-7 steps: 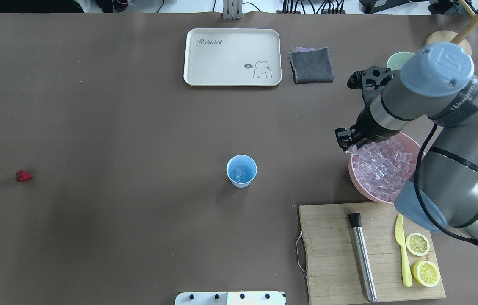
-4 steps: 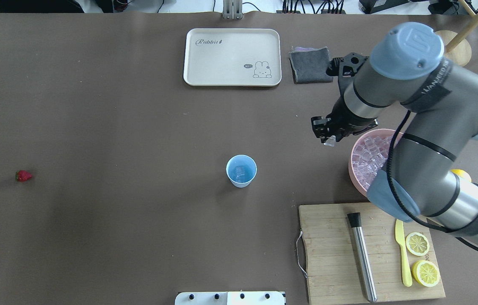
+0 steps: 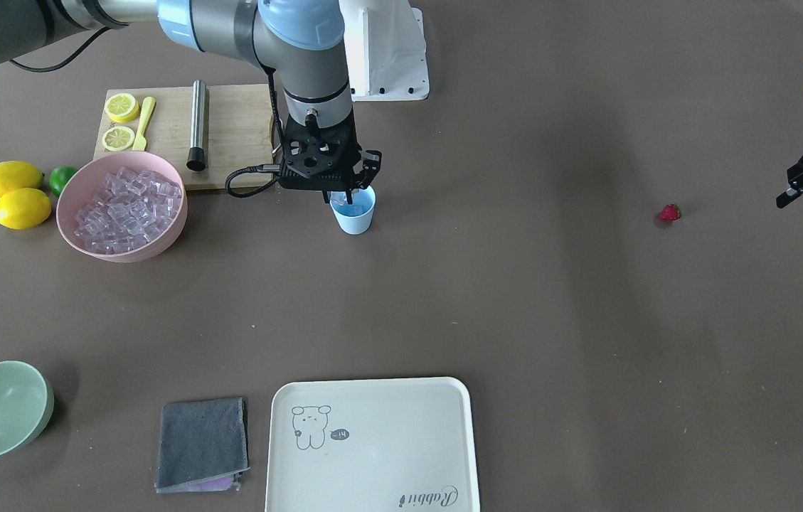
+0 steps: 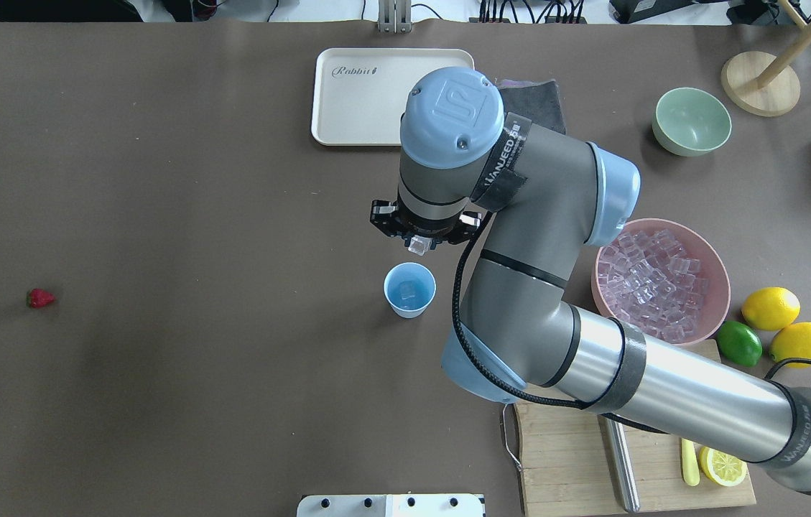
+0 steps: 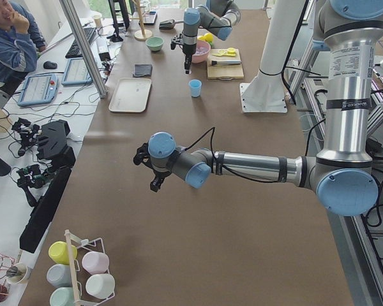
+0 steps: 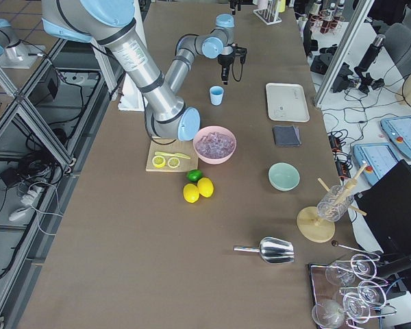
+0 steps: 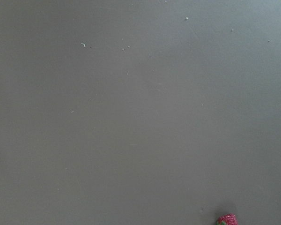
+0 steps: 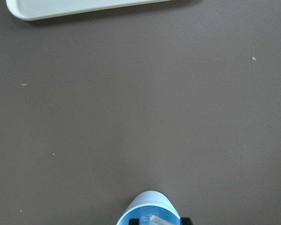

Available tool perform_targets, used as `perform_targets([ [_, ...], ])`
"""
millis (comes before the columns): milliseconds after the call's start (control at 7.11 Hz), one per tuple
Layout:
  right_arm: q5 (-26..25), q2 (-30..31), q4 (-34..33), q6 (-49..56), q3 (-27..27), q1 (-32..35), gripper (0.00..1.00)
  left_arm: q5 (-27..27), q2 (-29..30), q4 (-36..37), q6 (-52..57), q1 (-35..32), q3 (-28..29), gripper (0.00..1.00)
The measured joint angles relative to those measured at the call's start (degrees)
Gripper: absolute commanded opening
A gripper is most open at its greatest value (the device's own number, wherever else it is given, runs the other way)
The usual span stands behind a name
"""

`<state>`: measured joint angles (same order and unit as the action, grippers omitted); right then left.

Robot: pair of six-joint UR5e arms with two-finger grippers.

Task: Put ice and strawberries in cup
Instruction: 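Carry the ice cube over the blue cup and open the right gripper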

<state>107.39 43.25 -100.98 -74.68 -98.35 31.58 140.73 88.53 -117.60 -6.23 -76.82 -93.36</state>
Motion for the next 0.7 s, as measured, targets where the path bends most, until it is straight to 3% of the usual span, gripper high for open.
perform_targets([
  [141, -0.6, 0.1, 0.1, -0.3, 0.1, -0.8, 0.07, 0.0, 0.0, 0.0, 0.0, 0.0, 0.2, 0.99],
  [281, -0.8, 0.1, 0.1, -0.3, 0.1, -1.3, 0.99, 0.1, 0.1, 0.0, 0.0, 0.0, 0.3, 0.99],
  [703, -1.2, 0.1, 0.7, 0.3, -0.1, -1.6, 1.0, 0.1, 0.0, 0.0, 0.0, 0.0, 0.4, 0.99],
])
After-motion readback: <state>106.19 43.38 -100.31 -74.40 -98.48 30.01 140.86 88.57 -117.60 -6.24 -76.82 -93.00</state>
